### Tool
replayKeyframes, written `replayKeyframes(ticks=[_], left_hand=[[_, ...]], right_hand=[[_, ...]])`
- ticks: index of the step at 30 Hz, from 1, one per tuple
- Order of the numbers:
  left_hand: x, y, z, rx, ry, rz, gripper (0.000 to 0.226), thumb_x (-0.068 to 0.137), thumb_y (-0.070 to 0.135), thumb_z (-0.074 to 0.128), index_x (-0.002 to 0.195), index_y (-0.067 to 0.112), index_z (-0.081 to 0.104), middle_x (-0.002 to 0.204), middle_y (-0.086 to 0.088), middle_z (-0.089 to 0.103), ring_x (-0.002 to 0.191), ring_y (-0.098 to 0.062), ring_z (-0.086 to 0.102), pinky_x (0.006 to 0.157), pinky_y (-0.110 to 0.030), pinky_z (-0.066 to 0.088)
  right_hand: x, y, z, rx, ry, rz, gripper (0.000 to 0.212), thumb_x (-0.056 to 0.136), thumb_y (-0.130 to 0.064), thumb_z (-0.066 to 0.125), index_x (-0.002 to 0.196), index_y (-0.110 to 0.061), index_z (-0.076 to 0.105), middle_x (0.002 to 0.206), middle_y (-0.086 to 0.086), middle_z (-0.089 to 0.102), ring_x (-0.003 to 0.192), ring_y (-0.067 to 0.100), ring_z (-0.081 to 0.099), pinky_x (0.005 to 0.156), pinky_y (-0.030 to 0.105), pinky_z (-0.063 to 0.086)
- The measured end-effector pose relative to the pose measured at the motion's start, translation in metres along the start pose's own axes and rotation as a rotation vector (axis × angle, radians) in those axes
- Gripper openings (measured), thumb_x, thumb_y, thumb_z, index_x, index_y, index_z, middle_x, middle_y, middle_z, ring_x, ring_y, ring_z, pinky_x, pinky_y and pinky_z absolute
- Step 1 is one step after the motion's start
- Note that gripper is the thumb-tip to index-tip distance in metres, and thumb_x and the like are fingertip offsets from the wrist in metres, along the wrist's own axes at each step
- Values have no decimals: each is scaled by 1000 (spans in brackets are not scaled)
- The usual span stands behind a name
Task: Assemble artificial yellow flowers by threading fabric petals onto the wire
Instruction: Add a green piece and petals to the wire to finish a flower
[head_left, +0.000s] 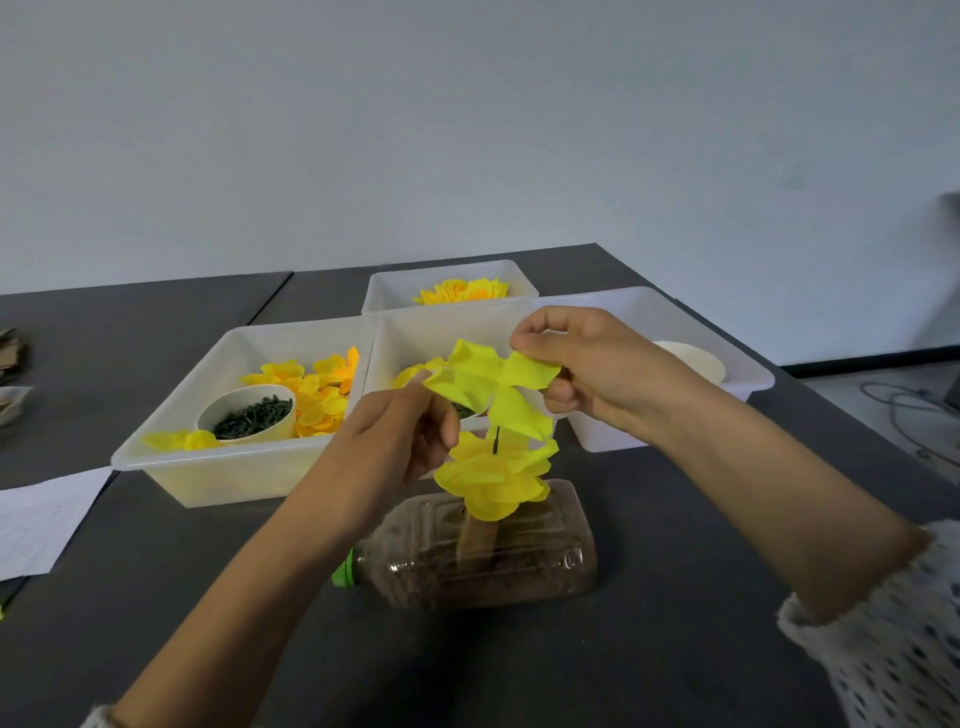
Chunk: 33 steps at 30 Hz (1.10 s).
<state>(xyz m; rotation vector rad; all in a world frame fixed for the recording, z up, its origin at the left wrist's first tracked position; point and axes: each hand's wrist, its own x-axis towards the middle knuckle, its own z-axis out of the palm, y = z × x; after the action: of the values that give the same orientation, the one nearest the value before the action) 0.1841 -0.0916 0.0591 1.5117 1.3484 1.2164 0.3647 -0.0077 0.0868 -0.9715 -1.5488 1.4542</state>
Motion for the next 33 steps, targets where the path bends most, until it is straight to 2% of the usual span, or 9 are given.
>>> replayKeyframes(ticks=[2, 4, 9, 12, 15, 21, 25, 28, 33], left_hand=[[7, -2, 0, -2, 38, -58, 72, 106, 39, 23, 46, 22, 59, 47, 3, 47, 41, -7, 35, 40, -12, 30], [12, -5, 1, -15, 48, -95, 76, 104, 48, 19, 44, 23, 59, 47, 4, 49, 39, -4, 40, 38, -10, 30], [17, -21, -2, 89, -2, 36, 56, 103, 29, 42, 50, 27, 58, 46, 10, 45, 41, -1, 35, 42, -9, 28], [22, -26, -1, 102, 33, 84, 52, 102, 26, 44, 52, 25, 57, 46, 10, 45, 41, -1, 36, 43, -9, 29], [25, -26, 0, 113, 39, 150, 50, 103, 24, 45, 54, 23, 56, 47, 11, 47, 41, 0, 39, 45, -10, 31], [34, -29, 1, 122, 51, 179, 52, 102, 22, 47, 51, 25, 54, 47, 11, 46, 44, -1, 37, 46, -11, 28], [34, -38, -1, 152, 31, 160, 46, 102, 21, 49, 56, 15, 55, 48, 9, 45, 45, -1, 39, 48, -11, 30], [34, -42, -2, 162, 22, 142, 46, 101, 20, 49, 56, 15, 56, 47, 9, 46, 45, -2, 39, 49, -12, 31], [36, -47, -2, 166, 18, 137, 48, 101, 22, 50, 54, 19, 56, 48, 8, 48, 46, -2, 40, 50, -13, 32]], right_hand=[[4, 6, 0, -21, 22, 8, 13, 97, -6, 54, 85, -9, 57, 54, 4, 43, 38, 11, 33, 38, 17, 33], [6, 10, -1, -32, 44, 8, 12, 96, -6, 54, 85, -9, 58, 54, 4, 43, 38, 10, 33, 39, 18, 32], [7, 16, -2, -59, 93, -31, 13, 97, -10, 52, 86, -9, 59, 60, 8, 44, 40, 12, 35, 41, 19, 33], [5, 20, -3, -58, 117, -69, 20, 99, -14, 46, 84, -10, 59, 56, 2, 47, 42, 14, 34, 42, 20, 30], [2, 24, -5, -42, 128, -112, 22, 100, -10, 42, 84, -9, 57, 49, -5, 46, 41, 12, 32, 44, 21, 26], [7, 35, -9, -110, 200, -241, 18, 98, -6, 48, 83, -12, 56, 51, -7, 46, 41, 11, 30, 43, 21, 24], [14, 53, -10, -256, 258, -307, 15, 96, -6, 53, 84, -14, 51, 59, 11, 49, 45, 9, 32, 47, 22, 27], [15, 62, -10, -278, 266, -343, 13, 96, -10, 55, 87, -15, 48, 58, 15, 48, 47, 10, 33, 51, 25, 27], [19, 71, -11, -352, 286, -404, 13, 96, -11, 55, 88, -15, 46, 45, -6, 45, 47, 7, 32, 51, 22, 27]])
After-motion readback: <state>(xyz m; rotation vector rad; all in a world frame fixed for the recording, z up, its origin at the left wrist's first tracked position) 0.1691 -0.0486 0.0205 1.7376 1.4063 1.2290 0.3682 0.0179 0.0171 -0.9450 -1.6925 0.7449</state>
